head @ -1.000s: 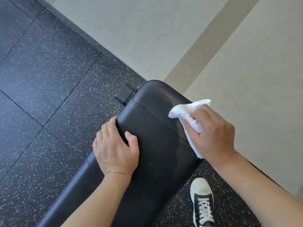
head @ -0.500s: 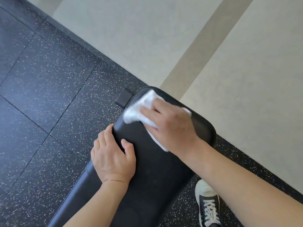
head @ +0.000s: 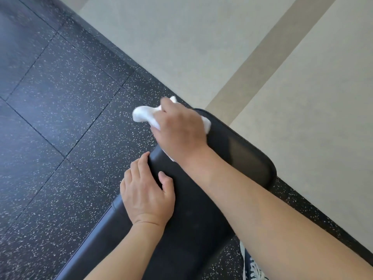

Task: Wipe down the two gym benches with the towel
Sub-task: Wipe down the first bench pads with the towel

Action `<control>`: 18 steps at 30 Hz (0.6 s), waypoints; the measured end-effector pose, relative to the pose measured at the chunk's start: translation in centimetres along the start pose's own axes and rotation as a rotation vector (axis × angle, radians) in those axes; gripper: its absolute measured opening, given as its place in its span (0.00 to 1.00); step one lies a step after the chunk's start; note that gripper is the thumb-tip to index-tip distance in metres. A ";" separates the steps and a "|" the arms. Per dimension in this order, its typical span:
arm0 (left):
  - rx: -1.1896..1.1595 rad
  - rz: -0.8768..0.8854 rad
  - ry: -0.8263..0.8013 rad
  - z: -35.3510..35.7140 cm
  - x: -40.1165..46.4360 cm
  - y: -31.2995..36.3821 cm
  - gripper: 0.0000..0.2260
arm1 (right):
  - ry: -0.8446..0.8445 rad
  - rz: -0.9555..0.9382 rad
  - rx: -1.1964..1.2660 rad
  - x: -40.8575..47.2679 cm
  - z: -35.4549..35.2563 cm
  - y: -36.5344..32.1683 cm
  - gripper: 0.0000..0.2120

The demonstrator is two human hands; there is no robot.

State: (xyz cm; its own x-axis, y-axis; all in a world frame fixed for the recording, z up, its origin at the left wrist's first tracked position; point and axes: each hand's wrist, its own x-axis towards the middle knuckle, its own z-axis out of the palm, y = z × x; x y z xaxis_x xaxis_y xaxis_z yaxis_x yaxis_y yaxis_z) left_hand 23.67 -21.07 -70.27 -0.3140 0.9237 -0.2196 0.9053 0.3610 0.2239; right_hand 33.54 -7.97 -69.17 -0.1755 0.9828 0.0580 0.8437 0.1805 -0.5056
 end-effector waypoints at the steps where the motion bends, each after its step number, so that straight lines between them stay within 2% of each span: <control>1: 0.001 -0.004 -0.002 0.0 0.0 0.1 0.29 | -0.149 0.012 -0.062 1.5 0.5 -1.0 0.05; 3: 0.003 -0.005 0.002 -0.1 0.0 0.1 0.29 | -0.418 -0.014 -0.218 3.6 1.2 -1.9 0.07; 5: 0.005 0.006 0.007 0.0 -0.1 0.1 0.29 | -0.528 -0.075 -0.238 4.8 1.1 -1.2 0.10; 9: -0.001 0.018 0.026 0.0 -0.1 -0.1 0.28 | -0.494 -0.160 -0.156 4.9 -1.6 3.5 0.24; 11: -0.005 0.024 0.025 -0.1 -0.1 -0.2 0.27 | -0.446 -0.063 -0.033 4.0 -3.6 6.7 0.30; 13: -0.013 0.031 0.021 -0.2 0.1 -0.2 0.28 | -0.399 0.076 0.166 2.7 -5.0 8.8 0.25; 14: -0.022 0.036 0.020 -0.2 0.1 -0.3 0.28 | -0.380 0.110 0.191 2.4 -4.9 8.9 0.20; 16: -0.033 0.043 0.018 -0.2 0.1 -0.5 0.28 | -0.385 0.108 0.082 3.3 -3.6 8.0 0.17; 18: -0.036 0.044 0.004 -0.1 0.2 -0.5 0.28 | -0.525 0.067 -0.104 5.6 -1.8 6.0 0.17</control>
State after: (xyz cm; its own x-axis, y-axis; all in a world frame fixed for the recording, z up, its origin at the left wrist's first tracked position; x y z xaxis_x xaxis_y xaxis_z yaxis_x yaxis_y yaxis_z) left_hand 23.09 -21.05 -70.30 -0.2750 0.9394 -0.2046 0.9076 0.3238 0.2671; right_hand 38.55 -1.29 -70.34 -0.3266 0.8453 -0.4229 0.9031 0.1470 -0.4034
